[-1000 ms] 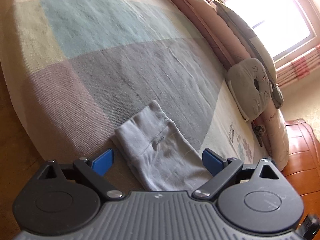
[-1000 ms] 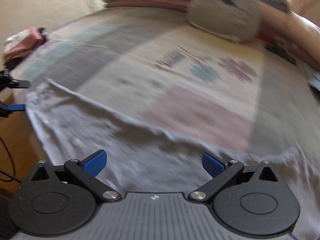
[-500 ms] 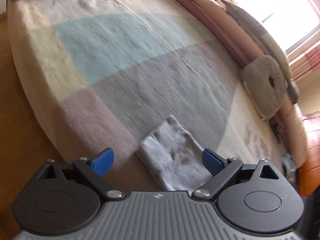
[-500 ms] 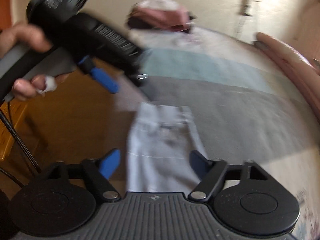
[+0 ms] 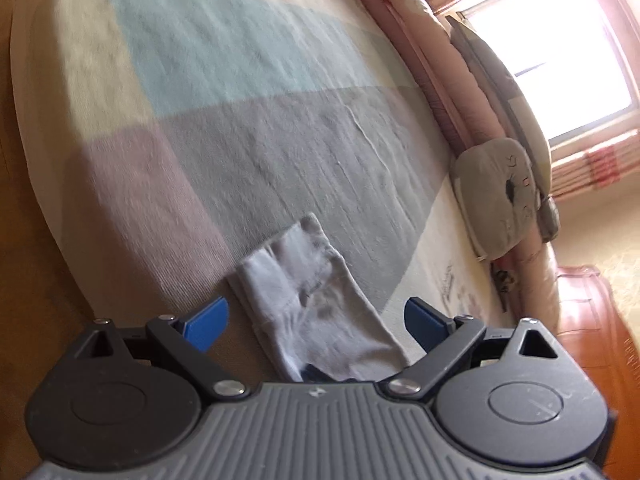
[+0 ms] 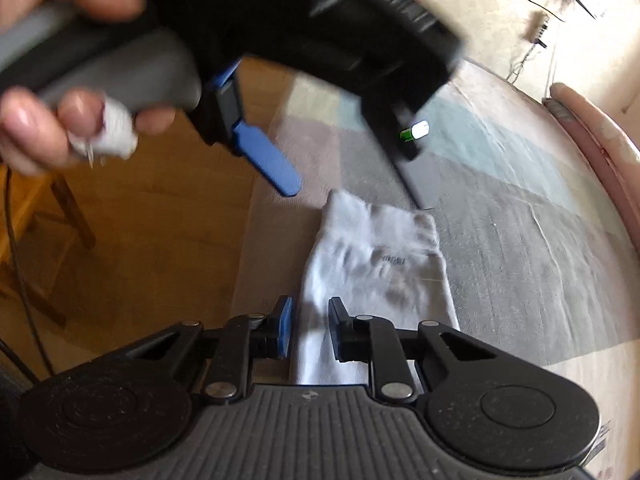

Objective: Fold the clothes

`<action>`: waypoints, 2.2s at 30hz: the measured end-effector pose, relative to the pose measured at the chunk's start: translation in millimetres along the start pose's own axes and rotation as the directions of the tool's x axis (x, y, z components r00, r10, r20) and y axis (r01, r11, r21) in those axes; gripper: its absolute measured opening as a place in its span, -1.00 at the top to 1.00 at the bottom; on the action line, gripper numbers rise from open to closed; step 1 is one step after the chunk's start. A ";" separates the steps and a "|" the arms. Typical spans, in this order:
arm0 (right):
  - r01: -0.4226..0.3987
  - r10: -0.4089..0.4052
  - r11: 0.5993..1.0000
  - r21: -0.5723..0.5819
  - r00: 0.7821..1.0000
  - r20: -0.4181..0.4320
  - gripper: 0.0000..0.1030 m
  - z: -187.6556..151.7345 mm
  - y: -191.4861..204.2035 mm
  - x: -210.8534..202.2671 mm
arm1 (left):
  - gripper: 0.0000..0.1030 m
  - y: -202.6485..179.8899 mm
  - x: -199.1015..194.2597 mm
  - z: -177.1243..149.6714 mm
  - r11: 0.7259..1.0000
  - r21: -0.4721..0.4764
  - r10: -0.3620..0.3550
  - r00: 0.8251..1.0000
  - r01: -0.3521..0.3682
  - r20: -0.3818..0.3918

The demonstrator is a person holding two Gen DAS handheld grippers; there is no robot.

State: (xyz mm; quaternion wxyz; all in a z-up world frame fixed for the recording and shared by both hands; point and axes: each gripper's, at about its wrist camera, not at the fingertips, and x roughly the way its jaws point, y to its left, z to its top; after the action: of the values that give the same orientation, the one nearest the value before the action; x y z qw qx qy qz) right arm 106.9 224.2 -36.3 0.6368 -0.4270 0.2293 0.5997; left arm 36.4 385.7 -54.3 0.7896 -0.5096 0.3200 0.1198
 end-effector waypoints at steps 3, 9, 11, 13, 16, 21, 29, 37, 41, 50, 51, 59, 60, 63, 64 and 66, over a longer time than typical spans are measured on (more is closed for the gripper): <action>0.015 -0.015 0.999 -0.030 1.000 0.005 0.85 -2.4 4.7 -0.9 | -0.84 5.7 4.9 -4.0 0.997 -0.059 -0.048 0.999 0.047 -0.020; 0.005 -0.007 0.998 0.065 0.999 0.033 0.89 -3.0 -14.0 -11.7 | -0.84 9.3 15.5 -16.8 0.988 -0.124 -0.100 0.993 0.091 -0.063; 0.004 -0.008 0.996 0.087 0.999 0.040 0.89 -3.7 -19.7 -15.5 | -0.84 12.4 22.4 -20.5 0.982 -0.152 -0.124 0.989 0.111 -0.079; 0.000 -0.004 0.994 0.106 0.999 0.044 0.89 -4.6 -23.1 -18.3 | -0.84 15.7 30.6 -21.8 0.973 -0.182 -0.161 0.983 0.143 -0.087; -0.013 0.006 0.992 0.127 0.999 0.051 0.89 -5.1 -25.4 -20.0 | -0.84 17.7 43.8 -19.6 0.958 -0.215 -0.211 0.974 0.190 -0.081; -0.034 0.025 0.986 0.160 0.998 0.058 0.88 -8.8 -24.8 -21.6 | -0.84 15.4 49.2 -7.2 0.972 -0.147 -0.182 0.983 0.184 0.022; -0.066 0.041 0.944 0.322 0.996 0.082 0.17 -23.3 -44.0 -40.9 | -0.84 13.3 46.2 -12.1 0.976 0.006 -0.216 0.975 0.216 0.042; 0.005 -0.047 0.873 0.488 0.996 0.074 -0.05 -60.4 -67.9 -72.6 | -0.79 -0.1 48.2 -3.6 0.972 0.102 -0.220 0.973 0.213 0.065; 0.022 -0.072 0.824 0.566 0.995 0.066 -0.13 -79.2 -74.4 -78.7 | -0.67 -6.2 54.4 -14.5 0.955 0.225 -0.203 0.979 0.191 0.030; 0.024 -0.073 0.756 0.654 0.996 0.047 -0.19 -105.5 -77.3 -82.5 | 0.27 -13.2 64.1 -1.0 0.949 0.304 -0.109 0.991 0.079 0.083; 0.016 -0.065 0.745 0.667 0.997 0.049 -0.24 -107.0 -78.0 -82.3 | 0.41 -16.5 64.2 -1.8 0.945 0.324 -0.074 0.993 0.040 0.091; -0.225 0.101 0.470 0.854 0.974 0.201 -0.78 -137.0 -99.5 -77.7 | 0.76 -43.3 44.7 -13.9 0.883 0.466 -0.022 0.988 -0.051 0.151; -0.267 0.118 0.407 0.873 0.964 0.240 -0.79 -142.4 -104.1 -76.6 | 0.76 -50.8 42.3 -13.7 0.880 0.473 -0.036 0.987 -0.043 0.157; -0.394 0.150 0.215 0.894 0.918 0.368 -0.94 -156.4 -115.2 -70.8 | 0.76 -63.9 34.5 -14.6 0.868 0.495 -0.068 0.983 -0.024 0.168; -0.427 0.150 0.152 0.891 0.901 0.406 -1.00 -160.7 -118.1 -67.8 | 0.76 -66.4 32.3 -14.1 0.866 0.500 -0.078 0.983 -0.016 0.168; -0.463 0.129 0.053 0.885 0.882 0.454 -1.00 -168.0 -123.4 -60.8 | 0.76 -69.1 30.3 -13.6 0.862 0.507 -0.091 0.982 -0.005 0.165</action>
State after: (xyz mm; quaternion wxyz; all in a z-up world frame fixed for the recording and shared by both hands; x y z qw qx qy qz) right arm 251.6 62.4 -43.3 0.6400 0.2367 0.5648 0.4642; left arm 90.1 338.4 -26.8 0.9239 -0.2791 0.2546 0.0604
